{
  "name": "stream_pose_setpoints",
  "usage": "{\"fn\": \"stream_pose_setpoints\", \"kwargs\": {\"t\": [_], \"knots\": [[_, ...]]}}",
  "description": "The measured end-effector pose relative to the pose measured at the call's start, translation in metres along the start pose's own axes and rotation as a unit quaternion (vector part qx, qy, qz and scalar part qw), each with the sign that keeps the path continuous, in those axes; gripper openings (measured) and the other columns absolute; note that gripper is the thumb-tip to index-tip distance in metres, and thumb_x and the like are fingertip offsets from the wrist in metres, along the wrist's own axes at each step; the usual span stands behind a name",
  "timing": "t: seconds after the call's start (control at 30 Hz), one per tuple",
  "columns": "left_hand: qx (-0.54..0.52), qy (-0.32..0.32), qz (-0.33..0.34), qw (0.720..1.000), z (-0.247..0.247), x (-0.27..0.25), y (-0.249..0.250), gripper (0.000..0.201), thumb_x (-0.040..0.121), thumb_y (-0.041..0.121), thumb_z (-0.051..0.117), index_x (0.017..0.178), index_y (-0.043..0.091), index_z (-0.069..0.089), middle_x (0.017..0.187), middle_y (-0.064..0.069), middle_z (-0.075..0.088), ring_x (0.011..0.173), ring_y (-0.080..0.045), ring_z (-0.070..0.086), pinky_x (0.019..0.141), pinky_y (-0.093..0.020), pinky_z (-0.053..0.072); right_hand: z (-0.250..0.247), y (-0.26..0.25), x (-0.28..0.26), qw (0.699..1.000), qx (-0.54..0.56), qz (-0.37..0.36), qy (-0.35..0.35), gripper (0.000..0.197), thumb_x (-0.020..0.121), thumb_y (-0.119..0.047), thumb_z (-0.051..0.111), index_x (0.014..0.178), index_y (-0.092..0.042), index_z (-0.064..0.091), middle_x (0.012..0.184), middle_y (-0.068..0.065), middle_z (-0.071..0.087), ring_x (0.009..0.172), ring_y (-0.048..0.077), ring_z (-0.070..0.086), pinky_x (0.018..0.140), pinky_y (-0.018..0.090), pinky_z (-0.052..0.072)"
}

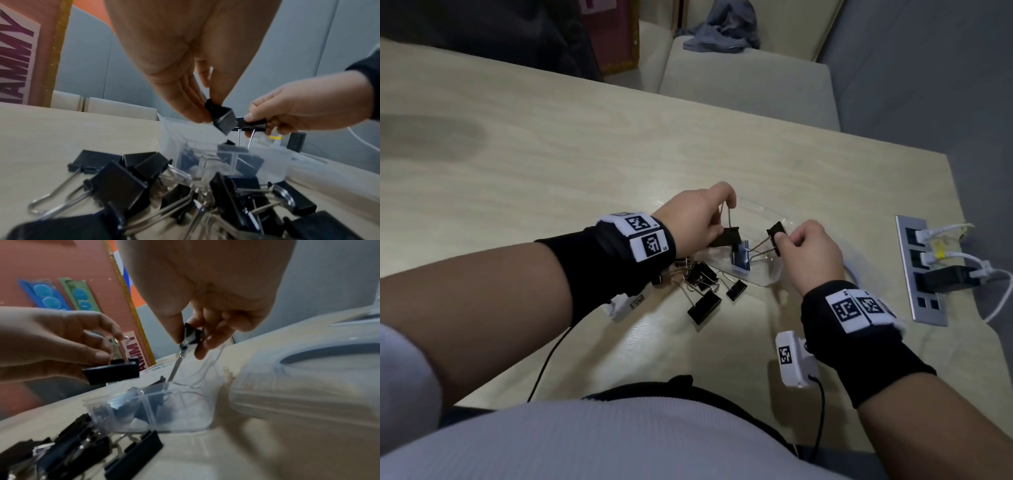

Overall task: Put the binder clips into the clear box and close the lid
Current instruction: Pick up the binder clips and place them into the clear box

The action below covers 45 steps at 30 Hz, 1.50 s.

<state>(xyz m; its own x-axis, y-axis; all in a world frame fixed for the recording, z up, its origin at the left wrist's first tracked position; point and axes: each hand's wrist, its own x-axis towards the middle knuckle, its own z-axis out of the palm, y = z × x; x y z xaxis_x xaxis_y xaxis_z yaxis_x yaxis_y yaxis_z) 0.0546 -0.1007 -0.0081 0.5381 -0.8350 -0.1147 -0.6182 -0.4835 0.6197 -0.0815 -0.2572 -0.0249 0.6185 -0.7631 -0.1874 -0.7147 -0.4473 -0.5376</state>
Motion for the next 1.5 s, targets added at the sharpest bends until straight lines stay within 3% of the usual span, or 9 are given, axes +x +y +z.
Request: {"fn": "stream_pose_setpoints", "kwargs": {"t": [0.13, 0.3, 0.43, 0.63, 0.87, 1.03, 1.2, 1.37, 1.5], "knots": [[0.059, -0.066, 0.001, 0.996, 0.009, 0.006, -0.006, 0.033, 0.089, 0.009, 0.049, 0.117, 0.026, 0.045, 0.101, 0.0, 0.069, 0.091, -0.026, 0.062, 0.08, -0.04, 0.052, 0.001, 0.001, -0.005, 0.989, -0.139, -0.032, -0.038, 0.016, 0.079, -0.03, 0.062, 0.066, -0.023, 0.056, 0.09, 0.004, 0.049, 0.092, 0.029, 0.052, 0.079, 0.037, 0.048], [0.113, -0.095, 0.036, 0.988, 0.004, 0.015, -0.006, 0.033, 0.091, 0.007, 0.047, 0.119, 0.024, 0.055, 0.102, -0.006, 0.065, 0.087, -0.026, 0.059, 0.074, -0.032, 0.046, 0.006, 0.003, -0.014, 0.983, -0.166, -0.058, -0.059, 0.007, 0.08, -0.024, 0.062, 0.085, -0.025, 0.057, 0.101, 0.006, 0.054, 0.102, 0.031, 0.05, 0.084, 0.039, 0.045], [0.166, -0.136, 0.074, 0.974, 0.004, 0.02, -0.005, 0.033, 0.09, 0.009, 0.053, 0.118, 0.024, 0.062, 0.115, -0.004, 0.064, 0.105, -0.026, 0.06, 0.09, -0.039, 0.051, 0.007, 0.003, -0.016, 0.983, -0.159, -0.073, -0.062, 0.009, 0.083, -0.022, 0.059, 0.092, -0.023, 0.06, 0.104, 0.006, 0.057, 0.103, 0.03, 0.05, 0.086, 0.04, 0.045], [0.156, -0.062, 0.076, 0.983, 0.007, 0.018, -0.008, 0.037, 0.088, 0.004, 0.052, 0.122, 0.017, 0.058, 0.131, -0.007, 0.049, 0.105, -0.028, 0.059, 0.088, -0.035, 0.05, 0.005, 0.005, -0.019, 0.984, -0.147, -0.084, -0.061, 0.012, 0.084, -0.022, 0.057, 0.095, -0.022, 0.061, 0.104, 0.005, 0.057, 0.103, 0.03, 0.05, 0.088, 0.041, 0.045], [0.208, -0.125, 0.111, 0.964, 0.007, 0.002, -0.016, 0.038, 0.086, 0.012, 0.056, 0.123, 0.02, 0.06, 0.13, -0.001, 0.057, 0.111, -0.026, 0.06, 0.093, -0.04, 0.05, 0.008, 0.007, -0.034, 0.982, -0.144, -0.114, -0.05, 0.013, 0.086, -0.02, 0.055, 0.098, -0.02, 0.061, 0.11, 0.004, 0.053, 0.108, 0.027, 0.046, 0.091, 0.039, 0.04], [0.087, -0.021, 0.084, 0.992, -0.008, -0.015, -0.031, 0.032, 0.083, 0.005, 0.054, 0.11, 0.017, 0.067, 0.114, -0.009, 0.061, 0.103, -0.028, 0.059, 0.089, -0.034, 0.048, 0.018, -0.003, -0.065, 0.944, -0.118, -0.297, -0.086, 0.01, 0.087, -0.021, 0.056, 0.095, -0.019, 0.061, 0.099, 0.0, 0.057, 0.097, 0.021, 0.051, 0.087, 0.041, 0.044], [0.213, -0.158, 0.079, 0.961, -0.022, -0.041, -0.048, 0.023, 0.081, 0.031, 0.06, 0.102, 0.026, 0.066, 0.102, 0.0, 0.062, 0.099, -0.023, 0.058, 0.081, -0.037, 0.052, 0.042, -0.007, -0.085, 0.876, -0.242, -0.341, -0.242, 0.036, 0.086, -0.048, 0.052, 0.115, -0.027, 0.056, 0.121, -0.001, 0.051, 0.111, 0.023, 0.045, 0.095, 0.043, 0.041], [0.34, -0.267, 0.081, 0.898, -0.011, -0.058, -0.052, 0.041, 0.079, 0.046, 0.058, 0.117, 0.034, 0.054, 0.113, 0.002, 0.053, 0.098, -0.026, 0.054, 0.081, -0.04, 0.053, 0.052, -0.004, -0.092, 0.898, -0.231, -0.299, -0.226, 0.025, 0.085, -0.031, 0.057, 0.104, -0.015, 0.054, 0.123, 0.004, 0.044, 0.11, 0.027, 0.041, 0.091, 0.037, 0.042], [0.333, -0.245, 0.112, 0.903, -0.002, -0.057, -0.048, 0.03, 0.089, 0.038, 0.046, 0.112, 0.025, 0.06, 0.107, -0.002, 0.058, 0.097, -0.03, 0.056, 0.081, -0.039, 0.052, 0.046, 0.0, -0.088, 0.896, -0.186, -0.322, -0.241, 0.021, 0.083, -0.031, 0.06, 0.099, -0.017, 0.057, 0.119, 0.001, 0.047, 0.109, 0.024, 0.043, 0.09, 0.037, 0.045]]}}
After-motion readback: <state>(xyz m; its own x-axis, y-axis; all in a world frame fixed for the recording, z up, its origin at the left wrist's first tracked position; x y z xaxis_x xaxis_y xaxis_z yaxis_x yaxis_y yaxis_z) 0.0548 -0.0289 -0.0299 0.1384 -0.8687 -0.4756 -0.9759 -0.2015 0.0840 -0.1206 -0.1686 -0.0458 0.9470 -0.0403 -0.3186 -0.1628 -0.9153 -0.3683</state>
